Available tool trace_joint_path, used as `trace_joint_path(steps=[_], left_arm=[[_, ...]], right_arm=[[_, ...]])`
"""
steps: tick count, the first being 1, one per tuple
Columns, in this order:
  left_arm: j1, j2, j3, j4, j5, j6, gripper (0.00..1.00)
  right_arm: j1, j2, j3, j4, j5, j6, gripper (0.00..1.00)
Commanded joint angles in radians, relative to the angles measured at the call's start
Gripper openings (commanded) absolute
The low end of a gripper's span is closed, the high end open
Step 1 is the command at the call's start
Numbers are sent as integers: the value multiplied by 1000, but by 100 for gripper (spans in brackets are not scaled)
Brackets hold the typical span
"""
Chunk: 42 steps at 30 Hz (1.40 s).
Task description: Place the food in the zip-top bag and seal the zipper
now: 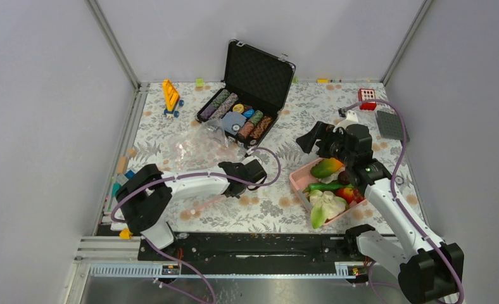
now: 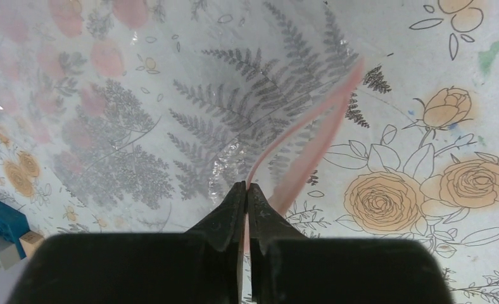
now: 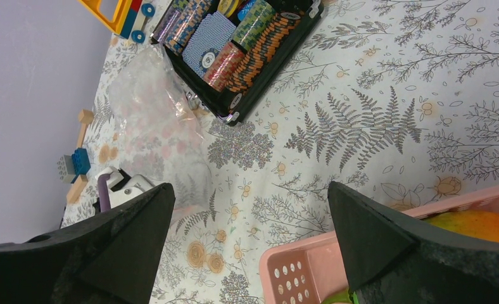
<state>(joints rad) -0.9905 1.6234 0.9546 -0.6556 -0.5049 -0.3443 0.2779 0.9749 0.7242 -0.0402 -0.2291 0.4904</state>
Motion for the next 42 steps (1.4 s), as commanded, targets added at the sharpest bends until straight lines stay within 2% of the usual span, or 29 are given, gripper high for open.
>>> trace_joint_path(steps=[1, 5, 11, 15, 17, 21, 26, 28, 32, 37, 42], left_arm=[[5, -18, 56, 14, -66, -19, 0], [5, -119, 96, 14, -78, -93, 0], [7, -369, 138, 30, -61, -191, 0], [9, -521, 161, 5, -124, -272, 0], [9, -575, 203, -62, -180, -330, 0], [6, -644, 327, -265, -294, -459, 0], [5, -649, 461, -448, -350, -535, 0], [6, -640, 488, -462, -349, -529, 0], [5, -574, 490, -378, -319, -464, 0], [17, -449, 486, -180, -229, -379, 0], [47, -354, 501, -125, -125, -368, 0]], right_arm=[[1, -14, 21, 8, -22, -18, 100], [1, -9, 15, 29, -86, -19, 100], [30, 8, 34, 66, -183, -23, 100], [218, 28, 117, -40, -48, -148, 100], [317, 43, 143, -5, -45, -164, 100], [423, 73, 182, 115, -89, -166, 100], [507, 119, 242, 192, -126, -156, 100], [530, 134, 250, 230, -133, -151, 100], [563, 171, 275, 263, -108, -138, 100], [578, 213, 275, 261, -23, -119, 100], [578, 275, 292, 280, 115, -76, 100]])
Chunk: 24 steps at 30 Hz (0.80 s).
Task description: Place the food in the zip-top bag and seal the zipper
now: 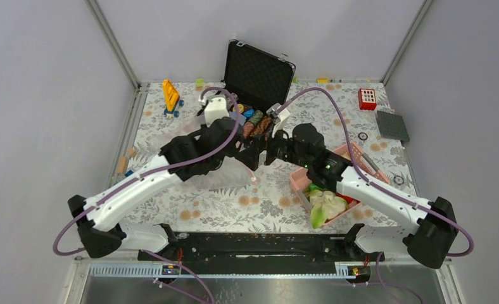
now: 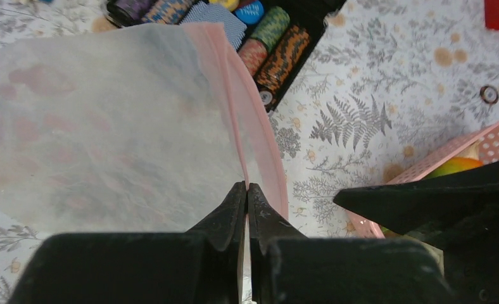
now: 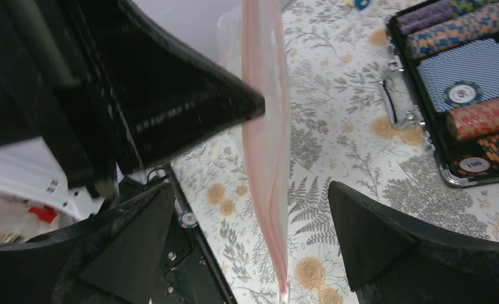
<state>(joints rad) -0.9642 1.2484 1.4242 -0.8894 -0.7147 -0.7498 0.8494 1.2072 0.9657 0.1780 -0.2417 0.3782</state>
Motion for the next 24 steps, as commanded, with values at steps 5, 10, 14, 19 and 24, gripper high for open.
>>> trace_joint_path(steps=[5, 10, 14, 19, 24], left_arm=[[29, 45, 31, 142, 132, 81, 0], [45, 42, -18, 167, 168, 67, 0], [47, 38, -35, 178, 167, 82, 0], [57, 56, -46, 176, 173, 85, 0], [67, 50, -60, 183, 188, 85, 0]], right_arm=[[7, 92, 57, 10, 263, 25, 100], [7, 86, 42, -30, 358, -26, 100], [6, 82, 23, -30, 394, -25, 99], [6, 62, 5, -29, 294, -47, 99], [7, 46, 1, -30, 278, -48, 100]])
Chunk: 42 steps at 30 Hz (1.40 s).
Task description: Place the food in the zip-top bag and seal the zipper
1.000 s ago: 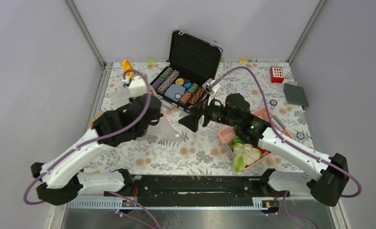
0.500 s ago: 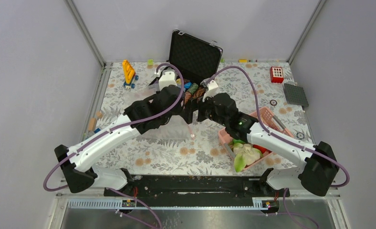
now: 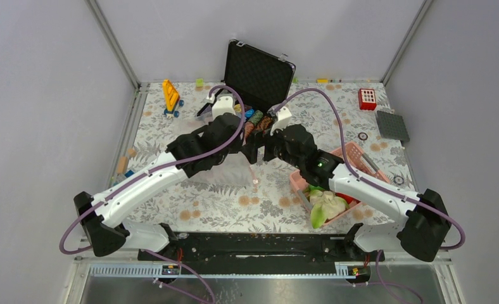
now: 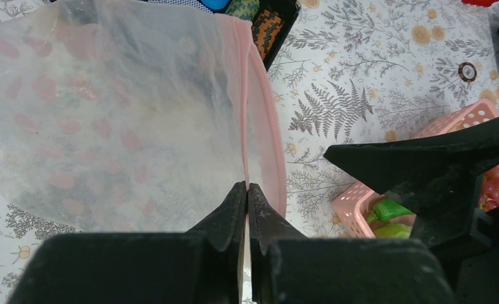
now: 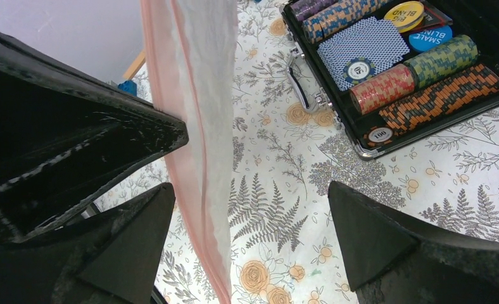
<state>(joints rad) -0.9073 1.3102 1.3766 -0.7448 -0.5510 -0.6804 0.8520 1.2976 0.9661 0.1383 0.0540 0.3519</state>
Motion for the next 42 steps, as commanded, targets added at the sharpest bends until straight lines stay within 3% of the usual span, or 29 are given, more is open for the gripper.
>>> trace_joint_path(steps=[1, 7, 19, 26, 32, 34, 38, 42], left_arm=[[13, -11, -14, 38, 25, 19, 0], [21, -10, -18, 39, 44, 9, 0], [21, -51, -49, 48, 54, -2, 0], [22, -53, -52, 37, 41, 4, 0], [21, -83, -52, 58, 113, 32, 0], [21, -100, -52, 56, 136, 46, 0], [22, -135, -56, -6, 111, 60, 0], [28, -165, -55, -119, -20, 34, 0]], right_arm=[[4, -47, -2, 16, -25, -20, 100], [3, -49, -21, 57, -30, -9, 100], [2, 84, 34, 49, 111, -1, 95], [2, 75, 11, 70, 44, 1, 92], [2, 105, 7, 102, 10, 15, 89], [2, 122, 14, 111, -14, 24, 80], [2, 132, 19, 102, -3, 38, 36], [-8, 114, 38, 8, 34, 55, 17]])
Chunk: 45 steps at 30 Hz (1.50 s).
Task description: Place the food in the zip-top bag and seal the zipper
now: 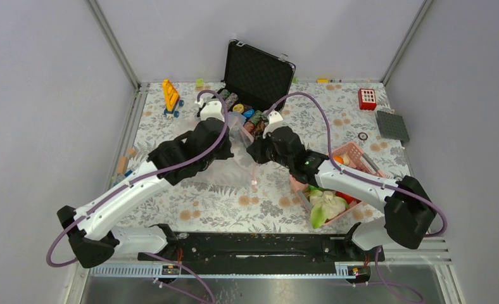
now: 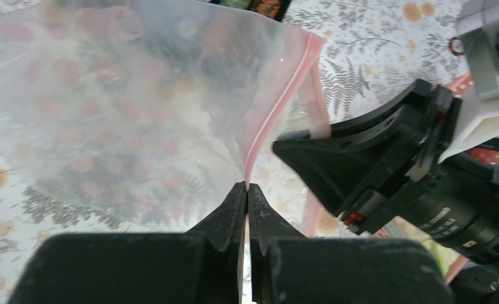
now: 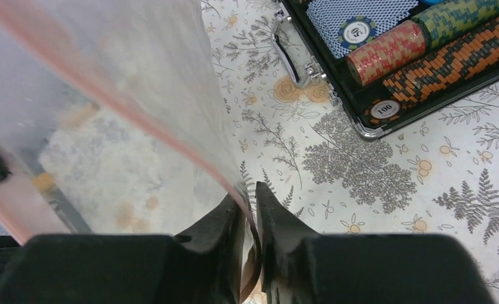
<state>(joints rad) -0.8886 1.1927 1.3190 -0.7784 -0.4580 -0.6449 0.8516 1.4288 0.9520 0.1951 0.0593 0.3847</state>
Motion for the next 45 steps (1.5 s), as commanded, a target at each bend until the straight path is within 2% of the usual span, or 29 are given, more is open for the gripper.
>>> trace_joint_path(steps=[1, 3, 6, 8, 10, 11, 12, 14, 15, 19, 26, 33, 38, 45], left_arm=[[11, -53, 2, -112, -144, -9, 0], [20, -57, 10, -174, -201, -24, 0], [27, -56, 36, -263, -274, -52, 2], [29, -64, 37, -279, -306, -61, 14], [30, -67, 25, -230, -272, -39, 34], [30, -66, 16, -185, -226, -14, 51], [30, -61, 7, -139, -172, 9, 63], [30, -57, -9, -52, -58, 33, 89], [30, -61, -20, -3, 3, 46, 97], [30, -81, -82, 166, 200, 65, 99], [31, -43, -108, 174, 276, 18, 99], [29, 3, -106, 144, 226, -39, 99], [26, 61, -66, 35, 122, -86, 99], [23, 107, -71, 30, 80, -111, 98]], right_arm=[[-13, -22, 57, -81, 40, 32, 12], [-18, -30, 71, -175, 81, 66, 0], [-20, -36, 116, -335, 126, 104, 0], [-20, -45, 136, -380, 74, 123, 0], [-20, -52, 140, -374, -28, 140, 0], [-19, -55, 140, -362, -82, 150, 0], [-19, -54, 141, -351, -125, 165, 0], [-18, -49, 151, -339, -166, 186, 0], [-18, -45, 162, -348, -163, 194, 0], [-17, -51, 185, -373, -113, 228, 0], [-18, -76, 198, -384, -66, 292, 0], [-17, -87, 182, -359, -80, 323, 0], [-17, -92, 176, -348, -80, 324, 0], [-18, -99, 160, -316, -84, 322, 0]])
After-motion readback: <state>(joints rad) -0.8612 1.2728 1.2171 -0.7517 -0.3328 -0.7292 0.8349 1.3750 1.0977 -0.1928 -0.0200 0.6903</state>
